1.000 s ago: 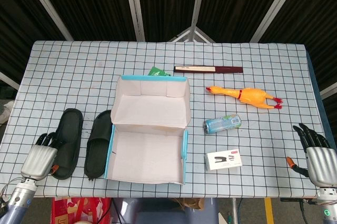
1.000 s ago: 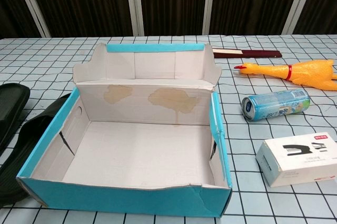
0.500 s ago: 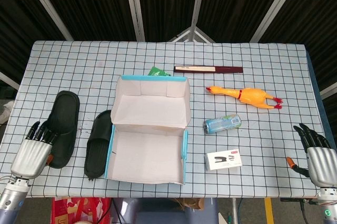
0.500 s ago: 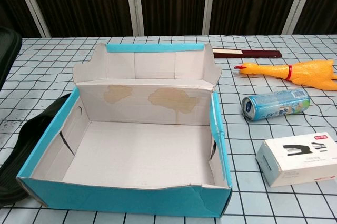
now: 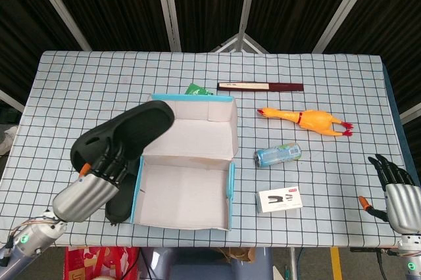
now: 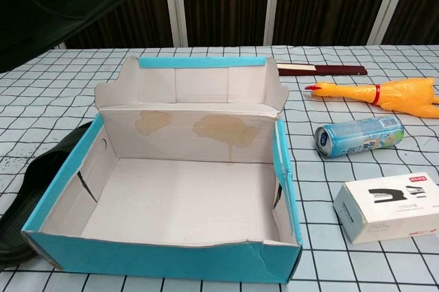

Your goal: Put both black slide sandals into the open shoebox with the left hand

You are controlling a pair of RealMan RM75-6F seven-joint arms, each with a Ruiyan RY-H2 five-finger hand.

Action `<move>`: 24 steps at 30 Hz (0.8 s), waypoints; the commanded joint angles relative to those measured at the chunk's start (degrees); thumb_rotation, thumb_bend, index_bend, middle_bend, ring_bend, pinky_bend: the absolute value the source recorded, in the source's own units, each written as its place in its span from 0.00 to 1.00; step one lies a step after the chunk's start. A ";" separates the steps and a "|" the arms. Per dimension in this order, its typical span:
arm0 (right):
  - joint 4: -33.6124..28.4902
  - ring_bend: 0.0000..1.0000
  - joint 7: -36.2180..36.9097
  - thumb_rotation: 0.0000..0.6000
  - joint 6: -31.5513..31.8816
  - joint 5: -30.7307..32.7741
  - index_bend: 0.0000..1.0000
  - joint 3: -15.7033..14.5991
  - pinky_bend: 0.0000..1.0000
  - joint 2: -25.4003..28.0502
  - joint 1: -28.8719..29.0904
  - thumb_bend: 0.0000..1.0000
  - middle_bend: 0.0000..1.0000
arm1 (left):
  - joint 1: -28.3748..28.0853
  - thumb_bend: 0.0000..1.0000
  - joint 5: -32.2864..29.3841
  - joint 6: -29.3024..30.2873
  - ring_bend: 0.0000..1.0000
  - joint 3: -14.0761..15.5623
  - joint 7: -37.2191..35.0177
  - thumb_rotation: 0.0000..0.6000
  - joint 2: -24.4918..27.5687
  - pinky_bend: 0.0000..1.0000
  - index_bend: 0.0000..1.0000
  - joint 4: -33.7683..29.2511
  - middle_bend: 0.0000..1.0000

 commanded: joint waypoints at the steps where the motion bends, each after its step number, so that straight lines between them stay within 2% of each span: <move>1: 0.06 0.17 0.16 1.00 -0.05 0.12 0.14 0.03 0.20 0.03 -0.01 0.25 0.12 | -7.45 0.57 5.37 -11.45 0.13 -3.39 5.43 1.00 3.56 0.20 0.56 -3.40 0.50; 5: 0.03 0.17 0.28 1.00 0.13 0.10 0.14 0.09 0.20 0.05 -0.07 0.25 0.12 | -12.60 0.57 7.78 -20.71 0.13 -3.68 4.81 1.00 4.11 0.20 0.57 -3.36 0.50; 10: -0.02 0.17 0.65 1.00 0.54 -0.24 0.14 0.02 0.20 0.22 -0.25 0.25 0.12 | -15.38 0.57 7.73 -25.77 0.13 -4.62 4.87 1.00 2.02 0.20 0.57 -2.34 0.51; 12: 0.05 0.17 1.01 1.00 0.60 -0.03 0.14 0.09 0.20 0.31 -0.35 0.25 0.12 | -18.08 0.57 9.47 -28.70 0.13 -4.30 4.11 1.00 -0.16 0.20 0.57 -1.10 0.51; 17: 0.19 0.17 1.40 1.00 0.55 0.13 0.14 0.18 0.20 0.39 -0.36 0.25 0.12 | -20.82 0.57 11.36 -29.11 0.13 -3.56 0.66 1.00 -3.36 0.20 0.57 2.27 0.51; 24: 0.34 0.17 2.02 1.00 0.59 0.18 0.14 0.23 0.20 0.53 -0.43 0.25 0.12 | -20.96 0.59 13.57 -25.85 0.15 -1.74 -1.44 1.00 -7.75 0.22 0.58 7.68 0.52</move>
